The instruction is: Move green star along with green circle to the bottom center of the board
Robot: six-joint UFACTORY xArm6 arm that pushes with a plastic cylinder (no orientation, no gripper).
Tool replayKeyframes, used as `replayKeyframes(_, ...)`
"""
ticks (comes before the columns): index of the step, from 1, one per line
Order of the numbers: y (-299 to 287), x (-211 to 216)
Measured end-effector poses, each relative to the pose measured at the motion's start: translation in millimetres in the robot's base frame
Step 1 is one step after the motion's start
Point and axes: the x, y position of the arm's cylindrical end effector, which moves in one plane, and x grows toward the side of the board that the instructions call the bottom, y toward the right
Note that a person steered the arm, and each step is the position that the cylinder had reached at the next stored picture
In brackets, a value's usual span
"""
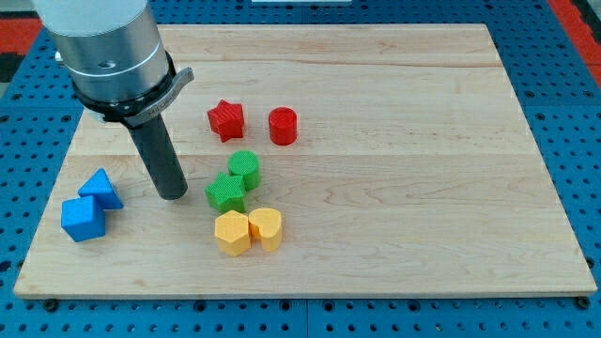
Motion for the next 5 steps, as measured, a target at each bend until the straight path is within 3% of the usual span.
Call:
replayKeyframes(2,30.1,32.5)
replayKeyframes(5,56.8,-30.8)
